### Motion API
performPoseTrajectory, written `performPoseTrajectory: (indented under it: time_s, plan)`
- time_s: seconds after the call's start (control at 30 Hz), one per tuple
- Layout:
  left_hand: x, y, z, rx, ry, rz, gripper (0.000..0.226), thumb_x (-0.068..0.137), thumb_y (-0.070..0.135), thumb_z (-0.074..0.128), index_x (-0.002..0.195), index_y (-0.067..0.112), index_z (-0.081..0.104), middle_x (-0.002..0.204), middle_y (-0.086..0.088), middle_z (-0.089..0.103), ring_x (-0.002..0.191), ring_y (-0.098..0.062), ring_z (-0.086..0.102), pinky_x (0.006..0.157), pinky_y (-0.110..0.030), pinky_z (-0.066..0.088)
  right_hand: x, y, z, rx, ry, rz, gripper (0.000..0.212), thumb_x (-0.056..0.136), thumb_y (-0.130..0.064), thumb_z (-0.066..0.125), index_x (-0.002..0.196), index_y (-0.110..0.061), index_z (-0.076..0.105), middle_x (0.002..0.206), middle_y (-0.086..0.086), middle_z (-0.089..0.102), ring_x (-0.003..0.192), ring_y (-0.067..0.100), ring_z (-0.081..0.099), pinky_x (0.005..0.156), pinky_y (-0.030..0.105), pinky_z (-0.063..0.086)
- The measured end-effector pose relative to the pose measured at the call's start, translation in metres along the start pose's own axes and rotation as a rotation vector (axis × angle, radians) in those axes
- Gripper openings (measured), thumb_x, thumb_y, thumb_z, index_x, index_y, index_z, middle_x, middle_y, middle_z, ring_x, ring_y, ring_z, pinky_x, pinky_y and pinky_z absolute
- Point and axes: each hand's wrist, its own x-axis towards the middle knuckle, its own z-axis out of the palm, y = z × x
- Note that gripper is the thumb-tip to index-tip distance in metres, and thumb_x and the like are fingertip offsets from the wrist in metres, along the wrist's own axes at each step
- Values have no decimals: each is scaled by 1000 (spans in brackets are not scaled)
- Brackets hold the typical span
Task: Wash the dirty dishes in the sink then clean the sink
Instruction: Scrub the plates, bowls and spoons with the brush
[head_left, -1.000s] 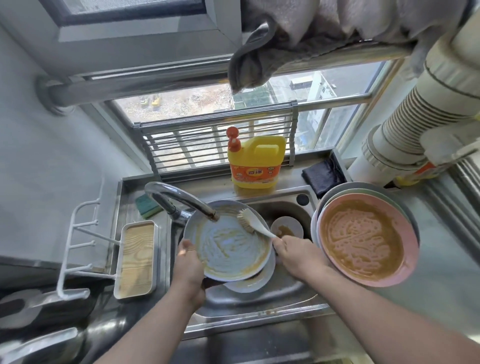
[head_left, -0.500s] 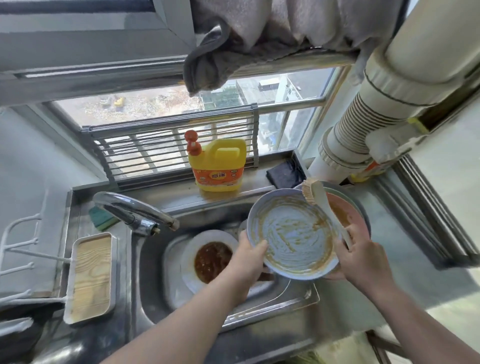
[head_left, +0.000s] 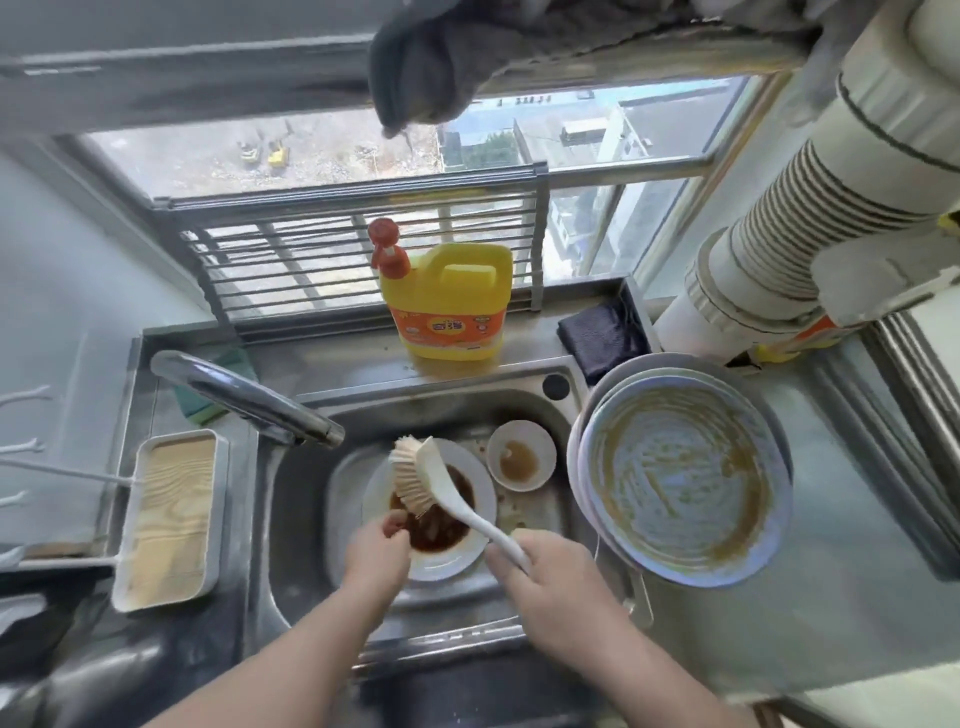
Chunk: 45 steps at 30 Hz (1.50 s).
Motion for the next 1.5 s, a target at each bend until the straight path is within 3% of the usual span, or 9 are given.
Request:
performPoseTrajectory:
  time_s: [0.07, 0.2, 0.33, 0.43, 0.67, 0.97, 1.2, 1.37, 1.5]
  plan:
    - [22, -26, -16, 78, 53, -108, 43, 105, 22, 54, 148, 18, 58, 143, -11, 62, 119, -29, 61, 99, -39, 51, 40, 9, 38, -66, -148, 50, 40, 102, -60, 48, 75, -31, 53, 85, -7, 53, 77, 12, 52, 69, 35, 43]
    - [60, -49, -26, 167, 44, -144, 64, 105, 22, 58, 164, 14, 33, 163, -15, 43, 142, -35, 50, 112, -36, 42, 119, 48, 82, -230, -123, 185, 26, 104, -44, 55, 105, -22, 69, 114, 4, 47, 95, 29, 57, 88, 38, 51]
    - [95, -57, -9, 114, 40, -140, 67, 105, 16, 58, 165, 16, 29, 161, -11, 46, 135, -32, 56, 104, -34, 49, 164, 73, 112, -349, -117, 186, 25, 100, -14, 51, 115, -21, 69, 129, 7, 55, 105, 32, 59, 92, 38, 53]
    - [108, -62, 3, 122, 87, -174, 61, 104, 16, 55, 162, 21, 37, 157, -10, 51, 136, -33, 55, 111, -42, 49, 172, 71, 130, -407, -74, 140, 22, 100, -13, 52, 114, -21, 65, 135, 4, 52, 112, 34, 58, 96, 37, 48]
    - [105, -59, 8, 355, 202, -148, 42, 97, 8, 50, 138, 14, 61, 124, -14, 67, 107, -32, 65, 87, -37, 56, 163, 67, 133, -302, 8, 140, 17, 97, -14, 54, 108, -22, 65, 130, 1, 51, 100, 32, 59, 92, 38, 51]
    - [105, -48, 7, -36, 190, -167, 22, 102, 14, 54, 119, 23, 44, 106, -8, 61, 94, -35, 64, 77, -55, 64, 158, 79, 121, -105, 71, 159, 10, 102, -27, 58, 94, -29, 55, 107, -5, 51, 76, 8, 49, 75, 29, 42]
    - [64, -43, -38, 9, 182, -54, 27, 92, 9, 53, 104, 29, 40, 98, -10, 60, 82, -28, 61, 56, -34, 47, 127, 83, 88, -92, -20, 276, 29, 103, -52, 49, 88, -27, 51, 89, -4, 62, 78, 22, 63, 67, 41, 55]
    - [19, -29, -51, 180, 128, 121, 65, 85, 5, 56, 135, 41, 35, 104, -2, 61, 89, -23, 61, 65, -35, 45, 105, 66, 66, -61, -64, 278, 25, 104, -54, 41, 96, -30, 44, 85, 2, 65, 75, 26, 63, 64, 40, 51]
    - [-13, -20, -47, 519, 205, 265, 83, 91, 14, 58, 151, 57, 21, 109, 0, 44, 86, -21, 54, 74, -37, 46, 89, 53, 51, -145, -104, 262, 23, 103, -58, 37, 97, -37, 46, 88, -1, 64, 75, 23, 56, 60, 37, 40]
